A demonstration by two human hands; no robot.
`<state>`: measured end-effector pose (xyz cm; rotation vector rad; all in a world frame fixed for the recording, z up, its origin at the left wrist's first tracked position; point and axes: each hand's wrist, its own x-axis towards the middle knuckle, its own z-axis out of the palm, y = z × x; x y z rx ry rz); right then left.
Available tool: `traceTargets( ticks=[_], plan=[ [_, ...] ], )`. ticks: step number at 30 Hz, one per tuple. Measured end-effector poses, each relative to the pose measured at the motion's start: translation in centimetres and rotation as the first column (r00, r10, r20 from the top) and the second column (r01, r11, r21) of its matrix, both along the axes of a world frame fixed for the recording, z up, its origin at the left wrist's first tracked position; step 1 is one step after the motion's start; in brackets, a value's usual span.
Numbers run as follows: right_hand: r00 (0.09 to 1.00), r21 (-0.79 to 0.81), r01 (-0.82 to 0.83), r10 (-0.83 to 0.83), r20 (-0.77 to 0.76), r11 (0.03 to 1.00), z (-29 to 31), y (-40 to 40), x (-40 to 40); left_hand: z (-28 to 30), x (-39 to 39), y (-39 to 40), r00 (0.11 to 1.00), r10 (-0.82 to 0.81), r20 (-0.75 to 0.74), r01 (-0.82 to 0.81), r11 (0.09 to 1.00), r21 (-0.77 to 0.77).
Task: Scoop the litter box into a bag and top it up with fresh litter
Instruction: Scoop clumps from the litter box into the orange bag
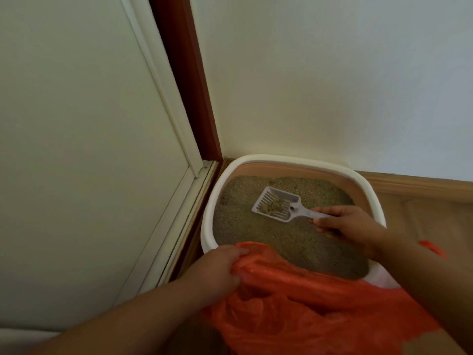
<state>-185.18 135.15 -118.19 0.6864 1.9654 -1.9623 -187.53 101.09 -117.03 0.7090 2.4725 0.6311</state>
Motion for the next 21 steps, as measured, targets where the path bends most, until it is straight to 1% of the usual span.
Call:
traceTargets(
  ticks=[5,8,12,15,18,21],
  plan=[
    [0.999,0.065,0.001,0.003,-0.046,0.998,2.6,2.3,2.9,1.6,1.0,2.1,0.999,-0.009,0.039,0.006,0.997,0.080],
    [0.997,0.120,0.031,-0.022,-0.075,0.992,3.1,3.2,4.6,2.3,1.3,3.3,0.996,-0.025,0.083,0.020,0.998,0.067],
    [0.993,0.189,0.054,-0.033,-0.116,0.981,3.7,4.4,6.5,2.7,1.7,4.5,0.995,-0.035,0.099,0.030,0.998,0.056],
    [0.993,0.241,0.031,-0.002,-0.117,0.970,4.2,5.0,7.4,2.9,1.9,5.3,0.996,-0.042,0.078,0.036,0.997,0.073],
    [0.991,0.297,0.059,-0.021,-0.130,0.953,4.8,5.1,7.9,2.8,1.9,5.8,0.998,-0.013,0.060,0.008,0.996,0.085],
    [0.989,0.305,0.090,-0.048,-0.142,0.948,5.3,5.3,8.0,2.9,1.7,6.3,0.999,0.030,0.033,-0.033,0.994,0.100]
  ],
)
